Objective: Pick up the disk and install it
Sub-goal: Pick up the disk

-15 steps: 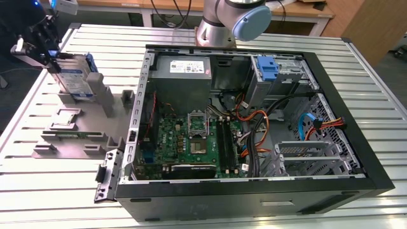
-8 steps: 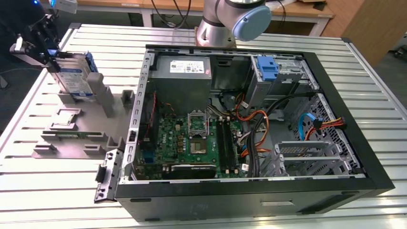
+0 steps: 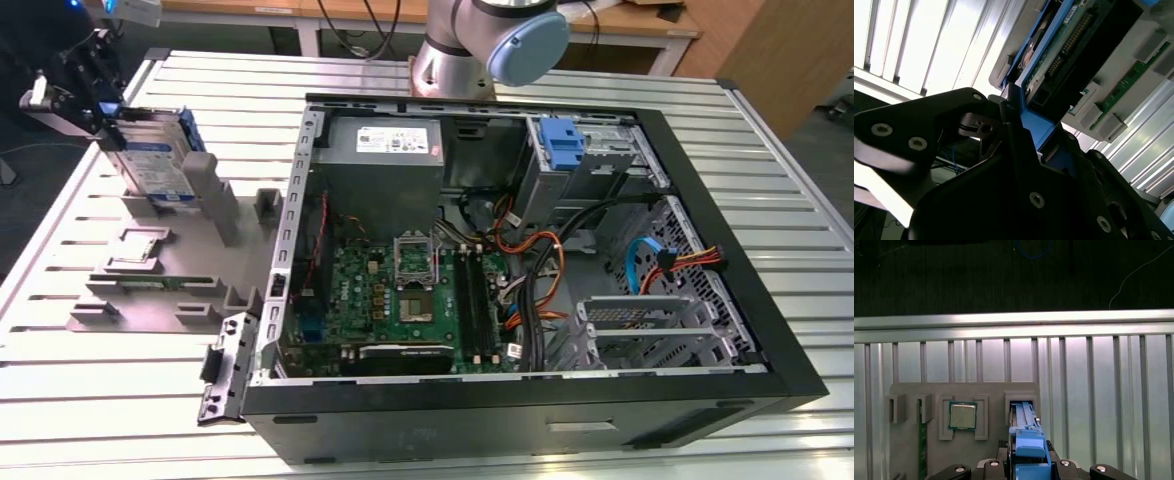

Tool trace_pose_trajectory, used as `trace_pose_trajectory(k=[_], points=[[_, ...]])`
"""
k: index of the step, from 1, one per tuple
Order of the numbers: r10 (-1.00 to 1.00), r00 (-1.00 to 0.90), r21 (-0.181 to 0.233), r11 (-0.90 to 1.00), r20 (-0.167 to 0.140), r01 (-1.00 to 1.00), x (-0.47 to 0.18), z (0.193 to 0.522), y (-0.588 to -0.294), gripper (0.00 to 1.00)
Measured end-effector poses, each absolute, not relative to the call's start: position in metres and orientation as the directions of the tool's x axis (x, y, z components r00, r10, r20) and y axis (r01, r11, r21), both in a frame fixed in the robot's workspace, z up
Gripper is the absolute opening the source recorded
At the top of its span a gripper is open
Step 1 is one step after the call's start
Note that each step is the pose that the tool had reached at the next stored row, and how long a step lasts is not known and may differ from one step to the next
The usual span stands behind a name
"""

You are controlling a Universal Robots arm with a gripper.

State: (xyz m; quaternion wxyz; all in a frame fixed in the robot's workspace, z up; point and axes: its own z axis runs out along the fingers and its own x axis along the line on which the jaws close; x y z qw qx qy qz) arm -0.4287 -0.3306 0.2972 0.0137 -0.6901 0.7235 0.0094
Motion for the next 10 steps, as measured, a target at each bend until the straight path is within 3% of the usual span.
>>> trace_pose_trajectory(k=[10], points=[[-0.998,-0.047,-0.005,0.047,-0.033,-0.999,-0.4287,0.2992,-0.3306,0.37]])
